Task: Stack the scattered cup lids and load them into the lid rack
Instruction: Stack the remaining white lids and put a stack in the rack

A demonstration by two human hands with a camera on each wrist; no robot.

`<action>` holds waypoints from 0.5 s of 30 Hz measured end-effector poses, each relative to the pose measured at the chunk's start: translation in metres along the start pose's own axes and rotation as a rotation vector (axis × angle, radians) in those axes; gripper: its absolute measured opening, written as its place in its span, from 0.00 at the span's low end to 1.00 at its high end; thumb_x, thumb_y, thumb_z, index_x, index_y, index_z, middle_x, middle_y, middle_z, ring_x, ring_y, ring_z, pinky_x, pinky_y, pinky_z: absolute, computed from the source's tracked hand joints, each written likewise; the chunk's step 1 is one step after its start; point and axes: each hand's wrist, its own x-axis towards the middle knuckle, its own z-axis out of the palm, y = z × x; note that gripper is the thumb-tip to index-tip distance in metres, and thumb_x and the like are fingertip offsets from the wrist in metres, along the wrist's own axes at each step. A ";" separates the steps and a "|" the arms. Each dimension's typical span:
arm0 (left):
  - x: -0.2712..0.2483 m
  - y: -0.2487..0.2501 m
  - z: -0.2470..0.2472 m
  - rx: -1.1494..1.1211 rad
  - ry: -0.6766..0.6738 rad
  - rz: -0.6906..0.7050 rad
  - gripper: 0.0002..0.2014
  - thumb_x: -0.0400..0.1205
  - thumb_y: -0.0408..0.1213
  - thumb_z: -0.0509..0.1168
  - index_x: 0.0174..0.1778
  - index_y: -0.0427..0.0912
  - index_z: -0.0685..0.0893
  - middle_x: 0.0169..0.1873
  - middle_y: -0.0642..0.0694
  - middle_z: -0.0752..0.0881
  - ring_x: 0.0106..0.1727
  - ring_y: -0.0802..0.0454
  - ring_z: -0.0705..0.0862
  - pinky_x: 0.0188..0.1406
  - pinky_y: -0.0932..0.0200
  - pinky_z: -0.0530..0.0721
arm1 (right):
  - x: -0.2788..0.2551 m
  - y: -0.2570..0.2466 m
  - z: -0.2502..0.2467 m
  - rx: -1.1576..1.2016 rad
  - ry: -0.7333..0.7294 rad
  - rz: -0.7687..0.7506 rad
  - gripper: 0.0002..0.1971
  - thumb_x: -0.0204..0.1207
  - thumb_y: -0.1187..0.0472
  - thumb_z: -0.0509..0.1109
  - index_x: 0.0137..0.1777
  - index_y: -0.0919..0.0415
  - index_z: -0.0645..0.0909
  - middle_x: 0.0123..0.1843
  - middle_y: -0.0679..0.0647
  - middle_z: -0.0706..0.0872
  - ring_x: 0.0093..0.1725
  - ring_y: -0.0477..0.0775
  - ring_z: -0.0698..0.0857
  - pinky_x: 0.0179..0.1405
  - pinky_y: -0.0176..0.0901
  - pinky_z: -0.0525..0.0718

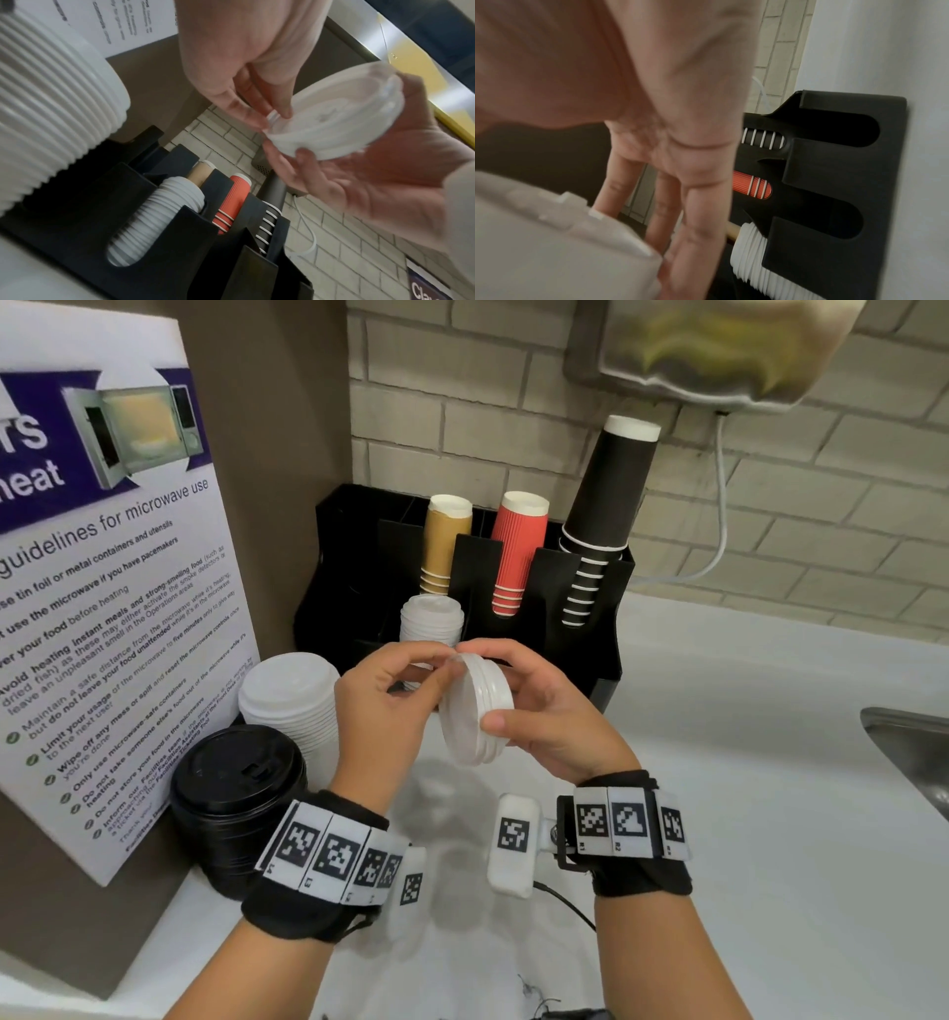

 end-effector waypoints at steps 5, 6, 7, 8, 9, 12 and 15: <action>-0.004 0.003 0.008 -0.014 -0.123 -0.030 0.15 0.87 0.48 0.57 0.64 0.53 0.84 0.61 0.50 0.87 0.63 0.51 0.85 0.63 0.42 0.84 | 0.006 -0.001 0.004 -0.037 0.143 -0.045 0.31 0.64 0.65 0.79 0.68 0.56 0.76 0.60 0.64 0.84 0.56 0.63 0.85 0.52 0.62 0.85; -0.005 0.004 0.011 -0.031 -0.179 -0.059 0.18 0.87 0.50 0.53 0.69 0.55 0.79 0.67 0.50 0.84 0.69 0.54 0.81 0.69 0.45 0.80 | 0.007 -0.001 0.006 -0.027 0.171 -0.055 0.30 0.65 0.66 0.79 0.68 0.56 0.76 0.61 0.65 0.83 0.57 0.64 0.85 0.52 0.61 0.86; -0.006 0.005 0.013 -0.046 -0.223 -0.078 0.21 0.86 0.51 0.50 0.73 0.55 0.75 0.72 0.51 0.80 0.73 0.58 0.77 0.74 0.48 0.75 | 0.008 -0.002 0.007 -0.017 0.187 -0.063 0.30 0.65 0.67 0.79 0.68 0.56 0.76 0.62 0.66 0.83 0.57 0.64 0.85 0.51 0.60 0.87; -0.006 0.006 0.014 -0.065 -0.249 -0.087 0.23 0.86 0.53 0.47 0.77 0.55 0.71 0.75 0.53 0.76 0.75 0.61 0.73 0.77 0.52 0.72 | 0.009 -0.002 0.009 -0.010 0.194 -0.069 0.30 0.65 0.67 0.79 0.67 0.56 0.76 0.63 0.66 0.83 0.58 0.64 0.85 0.51 0.59 0.88; -0.006 0.006 0.014 -0.085 -0.261 -0.087 0.25 0.86 0.56 0.45 0.79 0.55 0.67 0.77 0.54 0.72 0.77 0.64 0.70 0.79 0.56 0.69 | 0.010 -0.003 0.011 -0.007 0.194 -0.071 0.30 0.65 0.66 0.80 0.68 0.55 0.77 0.63 0.65 0.83 0.59 0.63 0.85 0.51 0.57 0.88; -0.004 0.006 0.014 -0.116 -0.273 -0.048 0.38 0.79 0.74 0.41 0.80 0.55 0.62 0.78 0.57 0.68 0.78 0.68 0.65 0.76 0.68 0.65 | 0.011 -0.005 0.014 -0.024 0.175 -0.075 0.32 0.65 0.62 0.79 0.70 0.56 0.76 0.64 0.64 0.84 0.62 0.63 0.84 0.54 0.56 0.88; -0.004 0.005 0.014 -0.086 -0.230 0.014 0.39 0.77 0.76 0.41 0.77 0.55 0.65 0.77 0.53 0.70 0.79 0.61 0.68 0.79 0.58 0.67 | 0.011 -0.007 0.018 -0.027 0.172 -0.068 0.32 0.65 0.62 0.78 0.71 0.56 0.75 0.63 0.64 0.84 0.63 0.63 0.85 0.56 0.57 0.88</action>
